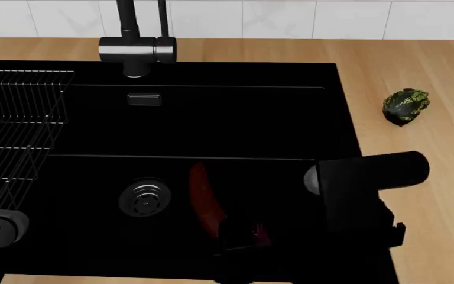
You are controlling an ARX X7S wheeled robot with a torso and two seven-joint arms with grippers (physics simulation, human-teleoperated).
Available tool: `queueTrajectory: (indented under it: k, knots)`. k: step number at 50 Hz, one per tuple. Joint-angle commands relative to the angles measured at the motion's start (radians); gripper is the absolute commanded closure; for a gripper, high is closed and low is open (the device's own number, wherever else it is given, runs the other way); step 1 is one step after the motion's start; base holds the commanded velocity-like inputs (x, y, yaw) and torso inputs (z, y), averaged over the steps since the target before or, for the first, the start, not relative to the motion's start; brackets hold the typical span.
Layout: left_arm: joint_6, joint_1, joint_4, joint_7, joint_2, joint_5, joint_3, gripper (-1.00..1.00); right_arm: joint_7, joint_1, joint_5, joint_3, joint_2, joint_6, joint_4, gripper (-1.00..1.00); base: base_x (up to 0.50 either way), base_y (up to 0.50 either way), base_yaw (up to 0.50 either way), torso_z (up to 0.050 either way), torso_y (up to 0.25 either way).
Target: Pick the beet from the counter and place it in the sink
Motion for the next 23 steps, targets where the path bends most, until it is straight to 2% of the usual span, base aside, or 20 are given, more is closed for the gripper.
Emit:
queueTrajectory:
  k: [1,10,23]
  knots:
    - [-0.004,-0.002,-0.004,0.009,0.016,0.008,-0.015,-1.00,0.022,-0.121,0.058,0.113,0.070,-0.048,-0.166,-1.00,0.00,0.00,0.00,0.000,0.000]
    - [-0.009,0.002,0.005,0.008,0.012,0.000,-0.018,-1.00,0.006,-0.234,0.071,0.188,0.150,-0.081,-0.273,-1.00,0.00,0.00,0.00,0.000,0.000]
    - [-0.014,0.009,0.017,0.002,0.005,-0.007,-0.026,-1.00,-0.118,-0.541,0.006,0.404,0.229,-0.192,-0.404,-1.00,0.00,0.00,0.00,0.000,0.000]
